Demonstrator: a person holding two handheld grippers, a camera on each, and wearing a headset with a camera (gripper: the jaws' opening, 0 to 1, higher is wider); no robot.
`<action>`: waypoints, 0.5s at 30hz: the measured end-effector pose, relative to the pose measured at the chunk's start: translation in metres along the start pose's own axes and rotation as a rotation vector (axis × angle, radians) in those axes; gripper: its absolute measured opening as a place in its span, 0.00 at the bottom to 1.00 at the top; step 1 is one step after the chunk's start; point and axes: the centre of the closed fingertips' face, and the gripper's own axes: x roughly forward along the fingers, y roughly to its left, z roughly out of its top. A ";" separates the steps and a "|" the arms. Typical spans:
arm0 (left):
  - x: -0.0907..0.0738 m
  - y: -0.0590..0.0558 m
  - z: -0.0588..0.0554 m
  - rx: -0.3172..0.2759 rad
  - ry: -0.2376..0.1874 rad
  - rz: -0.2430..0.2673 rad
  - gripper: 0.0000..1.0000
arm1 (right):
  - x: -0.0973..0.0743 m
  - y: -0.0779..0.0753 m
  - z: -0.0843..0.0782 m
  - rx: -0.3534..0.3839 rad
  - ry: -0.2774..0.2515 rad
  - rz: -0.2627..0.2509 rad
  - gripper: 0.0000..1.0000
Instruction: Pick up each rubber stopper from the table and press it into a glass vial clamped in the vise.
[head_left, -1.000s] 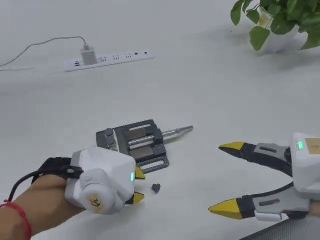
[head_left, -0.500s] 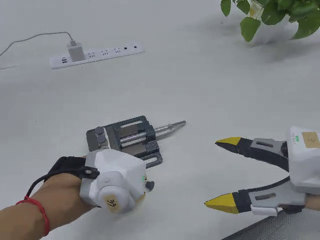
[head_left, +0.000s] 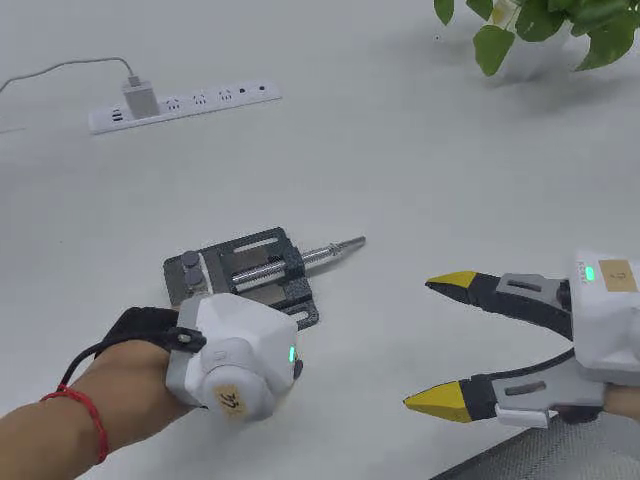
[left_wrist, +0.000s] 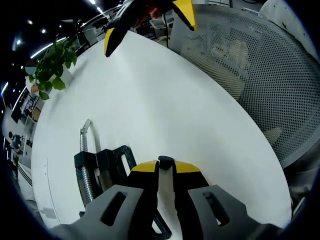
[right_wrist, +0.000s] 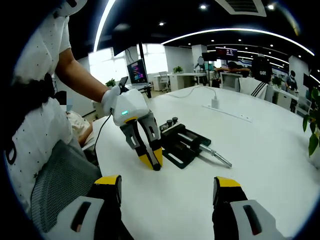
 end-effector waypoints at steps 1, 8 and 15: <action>0.000 0.000 0.000 0.000 0.000 0.001 0.07 | 0.000 0.000 0.000 0.001 -0.002 0.001 0.73; -0.001 0.002 -0.002 -0.045 -0.003 0.027 0.05 | 0.003 0.002 0.003 -0.001 -0.004 0.006 0.72; -0.012 0.007 0.006 -0.194 -0.082 0.094 0.05 | 0.005 0.005 0.009 -0.013 -0.002 0.016 0.72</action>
